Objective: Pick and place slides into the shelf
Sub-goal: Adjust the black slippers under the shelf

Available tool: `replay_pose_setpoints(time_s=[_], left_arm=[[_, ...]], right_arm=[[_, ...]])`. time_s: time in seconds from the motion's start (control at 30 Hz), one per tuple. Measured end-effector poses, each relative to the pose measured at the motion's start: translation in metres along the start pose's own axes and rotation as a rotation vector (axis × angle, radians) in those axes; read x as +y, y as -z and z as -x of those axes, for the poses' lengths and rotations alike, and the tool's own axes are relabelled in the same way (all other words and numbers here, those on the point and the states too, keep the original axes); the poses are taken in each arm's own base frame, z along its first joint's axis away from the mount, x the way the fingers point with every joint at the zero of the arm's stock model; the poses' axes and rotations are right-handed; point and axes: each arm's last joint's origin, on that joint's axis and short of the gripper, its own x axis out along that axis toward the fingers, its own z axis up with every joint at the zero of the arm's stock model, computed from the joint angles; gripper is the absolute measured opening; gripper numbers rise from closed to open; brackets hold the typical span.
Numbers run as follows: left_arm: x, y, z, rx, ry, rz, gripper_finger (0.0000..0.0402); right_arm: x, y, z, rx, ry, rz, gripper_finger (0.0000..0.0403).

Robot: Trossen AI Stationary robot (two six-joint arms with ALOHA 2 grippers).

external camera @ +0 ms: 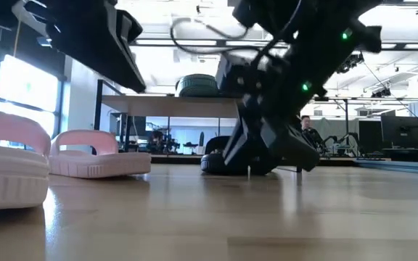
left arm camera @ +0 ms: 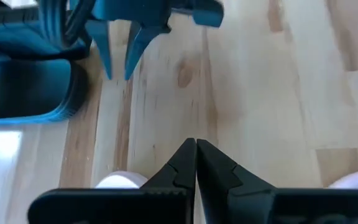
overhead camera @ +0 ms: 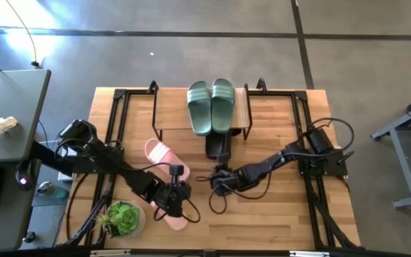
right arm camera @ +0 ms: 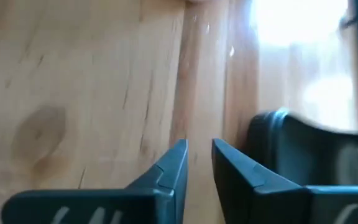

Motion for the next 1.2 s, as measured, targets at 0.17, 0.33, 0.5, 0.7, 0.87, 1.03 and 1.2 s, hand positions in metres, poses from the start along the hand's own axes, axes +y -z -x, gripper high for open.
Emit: replay_pose_setpoints(time_s=[0.17, 0.33, 0.5, 0.7, 0.87, 1.03, 1.2], left_arm=[[0.002, 0.000, 0.003, 0.002, 0.007, -0.010, 0.0003], [0.001, 0.000, 0.003, 0.008, 0.032, -0.023, 0.0003], [0.001, 0.000, 0.003, 0.011, 0.046, -0.025, 0.0003], [0.000, -0.002, 0.003, 0.006, 0.087, -0.041, 0.0003], [-0.004, -0.004, 0.004, 0.002, 0.198, -0.059, 0.0003], [-0.008, -0.004, 0.005, 0.023, 0.335, -0.092, 0.0003], [-0.012, -0.007, 0.006, 0.001, 0.463, -0.138, 0.0003]], right_arm=[[-0.003, -0.006, 0.005, 0.029, 0.097, 0.004, 0.0108], [-0.011, -0.001, 0.018, 0.157, 0.197, -0.185, 0.0130], [-0.010, -0.003, 0.047, 0.174, 0.182, -0.473, 0.0129], [0.001, -0.006, 0.077, 0.084, 0.195, -0.688, 0.0129], [0.001, 0.003, 0.086, 0.100, 0.256, -0.915, 0.0129], [-0.002, 0.022, 0.074, 0.138, 0.329, -1.116, 0.0129], [-0.005, 0.038, 0.058, 0.175, 0.352, -1.220, 0.0129]])
